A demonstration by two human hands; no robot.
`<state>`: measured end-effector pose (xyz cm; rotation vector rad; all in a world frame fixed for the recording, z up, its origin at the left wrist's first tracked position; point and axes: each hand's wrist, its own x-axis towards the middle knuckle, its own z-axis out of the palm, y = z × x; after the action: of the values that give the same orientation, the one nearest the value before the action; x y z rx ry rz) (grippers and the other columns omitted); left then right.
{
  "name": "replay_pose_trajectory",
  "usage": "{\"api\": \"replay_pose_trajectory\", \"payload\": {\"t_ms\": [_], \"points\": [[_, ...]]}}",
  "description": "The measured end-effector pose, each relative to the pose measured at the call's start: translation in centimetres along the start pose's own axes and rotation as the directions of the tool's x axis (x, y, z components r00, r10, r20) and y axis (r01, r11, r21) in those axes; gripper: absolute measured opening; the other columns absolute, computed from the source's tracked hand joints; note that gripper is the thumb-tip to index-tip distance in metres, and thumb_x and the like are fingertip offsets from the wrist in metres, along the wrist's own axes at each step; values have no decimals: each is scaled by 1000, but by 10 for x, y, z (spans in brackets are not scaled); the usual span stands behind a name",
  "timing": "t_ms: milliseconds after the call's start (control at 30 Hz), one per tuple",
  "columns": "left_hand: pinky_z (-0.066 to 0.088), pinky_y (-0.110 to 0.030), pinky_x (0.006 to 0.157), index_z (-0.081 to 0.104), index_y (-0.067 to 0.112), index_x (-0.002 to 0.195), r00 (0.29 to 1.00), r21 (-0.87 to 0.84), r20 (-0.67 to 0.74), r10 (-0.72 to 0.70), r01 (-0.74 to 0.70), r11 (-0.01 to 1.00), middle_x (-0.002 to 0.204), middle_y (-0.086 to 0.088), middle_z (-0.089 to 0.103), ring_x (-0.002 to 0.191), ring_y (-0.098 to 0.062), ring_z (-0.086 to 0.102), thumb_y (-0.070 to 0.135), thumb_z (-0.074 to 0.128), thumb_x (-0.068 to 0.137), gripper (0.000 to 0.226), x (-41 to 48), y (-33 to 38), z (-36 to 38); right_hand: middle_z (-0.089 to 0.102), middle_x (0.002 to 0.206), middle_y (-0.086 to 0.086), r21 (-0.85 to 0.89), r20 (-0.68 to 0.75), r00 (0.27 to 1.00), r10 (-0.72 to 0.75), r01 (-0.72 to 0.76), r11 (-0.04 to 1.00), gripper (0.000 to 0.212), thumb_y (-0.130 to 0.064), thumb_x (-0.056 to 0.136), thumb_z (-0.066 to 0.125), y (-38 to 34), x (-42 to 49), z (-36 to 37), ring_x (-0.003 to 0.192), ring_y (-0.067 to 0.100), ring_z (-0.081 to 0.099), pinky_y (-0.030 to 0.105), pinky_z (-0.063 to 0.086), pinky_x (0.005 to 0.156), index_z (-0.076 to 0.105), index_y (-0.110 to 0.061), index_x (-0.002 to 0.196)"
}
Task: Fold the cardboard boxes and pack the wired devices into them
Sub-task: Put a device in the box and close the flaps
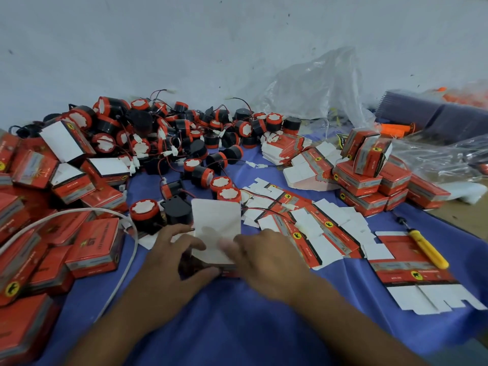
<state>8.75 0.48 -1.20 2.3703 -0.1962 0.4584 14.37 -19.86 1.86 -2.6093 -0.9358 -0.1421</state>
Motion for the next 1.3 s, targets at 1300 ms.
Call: {"api": "replay_pose_trajectory", "payload": {"t_ms": [1300], "points": [[46,-8,87,51,43,125,999,-301,-26,-37,27,953,123,28,58,112,4,57,48,81,68,65,2,-13,-4,47,126,-7,268,26,992,-123,112,957,33,-31,87,76,-18,28,-9,109,16,51,38,46,95,64,-21,117]]}}
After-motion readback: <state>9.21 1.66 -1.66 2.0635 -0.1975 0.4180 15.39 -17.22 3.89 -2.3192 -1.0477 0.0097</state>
